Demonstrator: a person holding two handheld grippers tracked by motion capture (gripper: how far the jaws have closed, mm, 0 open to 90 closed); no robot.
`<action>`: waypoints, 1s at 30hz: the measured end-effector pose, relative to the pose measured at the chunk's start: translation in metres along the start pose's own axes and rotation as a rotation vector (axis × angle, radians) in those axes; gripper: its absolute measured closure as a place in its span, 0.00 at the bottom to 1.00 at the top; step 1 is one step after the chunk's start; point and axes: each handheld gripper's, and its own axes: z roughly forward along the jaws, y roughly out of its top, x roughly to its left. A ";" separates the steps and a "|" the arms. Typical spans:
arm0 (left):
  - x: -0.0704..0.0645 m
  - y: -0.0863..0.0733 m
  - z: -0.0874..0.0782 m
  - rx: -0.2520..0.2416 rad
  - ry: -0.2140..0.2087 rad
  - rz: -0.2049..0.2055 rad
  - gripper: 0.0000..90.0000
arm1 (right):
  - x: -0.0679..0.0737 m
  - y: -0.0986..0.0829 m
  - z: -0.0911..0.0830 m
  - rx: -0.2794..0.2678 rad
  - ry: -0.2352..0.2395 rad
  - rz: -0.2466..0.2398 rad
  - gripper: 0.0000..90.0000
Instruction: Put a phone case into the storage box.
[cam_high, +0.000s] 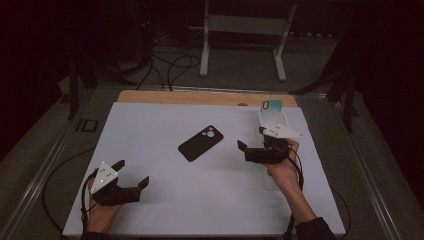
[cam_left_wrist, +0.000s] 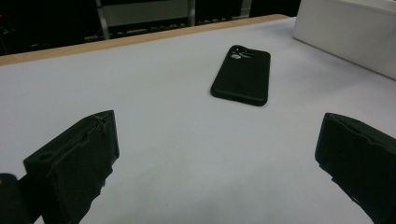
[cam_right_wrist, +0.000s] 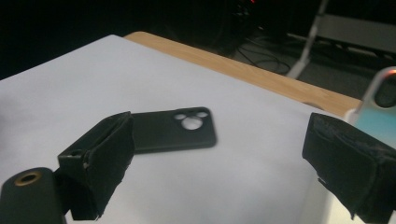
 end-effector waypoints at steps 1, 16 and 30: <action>0.000 0.000 0.000 0.000 0.000 0.000 0.00 | 0.000 0.000 0.000 0.000 0.000 0.000 0.10; 0.000 0.001 -0.001 -0.001 0.000 -0.002 0.00 | 0.013 -0.036 -0.021 -0.057 0.056 -0.046 0.10; -0.004 0.006 0.000 -0.003 -0.015 0.005 0.00 | 0.009 -0.071 -0.043 -0.105 0.081 -0.006 0.10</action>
